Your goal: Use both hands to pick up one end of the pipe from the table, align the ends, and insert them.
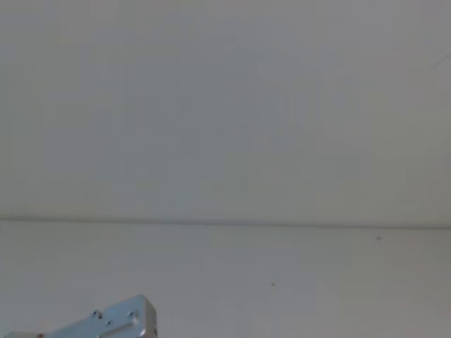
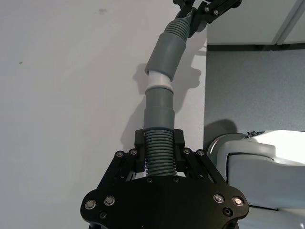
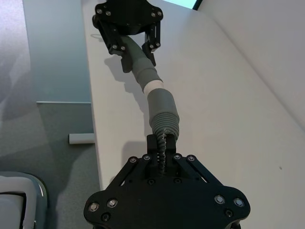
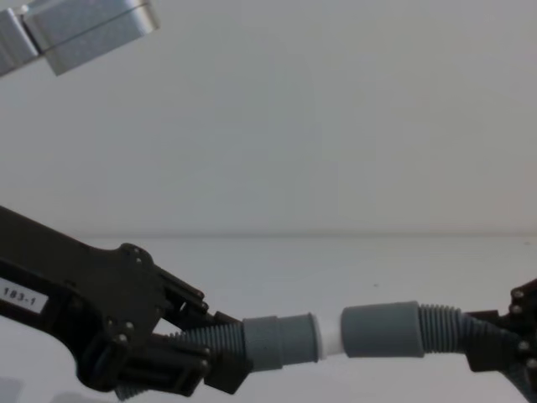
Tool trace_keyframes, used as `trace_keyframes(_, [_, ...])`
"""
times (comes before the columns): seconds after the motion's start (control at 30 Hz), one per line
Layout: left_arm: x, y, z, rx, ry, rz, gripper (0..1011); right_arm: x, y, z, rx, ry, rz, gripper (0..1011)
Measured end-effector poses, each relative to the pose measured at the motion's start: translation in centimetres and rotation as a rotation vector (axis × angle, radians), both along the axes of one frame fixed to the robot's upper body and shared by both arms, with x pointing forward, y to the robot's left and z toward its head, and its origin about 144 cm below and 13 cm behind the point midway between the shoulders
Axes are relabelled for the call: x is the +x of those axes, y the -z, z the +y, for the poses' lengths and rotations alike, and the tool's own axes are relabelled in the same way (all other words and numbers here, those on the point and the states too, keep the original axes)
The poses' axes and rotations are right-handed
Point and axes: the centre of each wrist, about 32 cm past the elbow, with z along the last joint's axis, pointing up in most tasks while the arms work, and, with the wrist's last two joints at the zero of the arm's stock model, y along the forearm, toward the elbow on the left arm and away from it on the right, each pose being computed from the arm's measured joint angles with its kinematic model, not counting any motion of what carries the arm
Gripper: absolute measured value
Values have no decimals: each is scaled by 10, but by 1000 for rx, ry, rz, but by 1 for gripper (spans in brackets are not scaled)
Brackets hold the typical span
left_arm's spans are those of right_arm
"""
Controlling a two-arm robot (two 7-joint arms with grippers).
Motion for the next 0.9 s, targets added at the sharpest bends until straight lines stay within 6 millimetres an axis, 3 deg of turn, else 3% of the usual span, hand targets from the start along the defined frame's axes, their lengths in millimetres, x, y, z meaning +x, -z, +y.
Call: trace_keyframes(0.9, [0, 1, 0, -4, -9, -1, 304, 0, -3, -1, -1, -35, 8, 69])
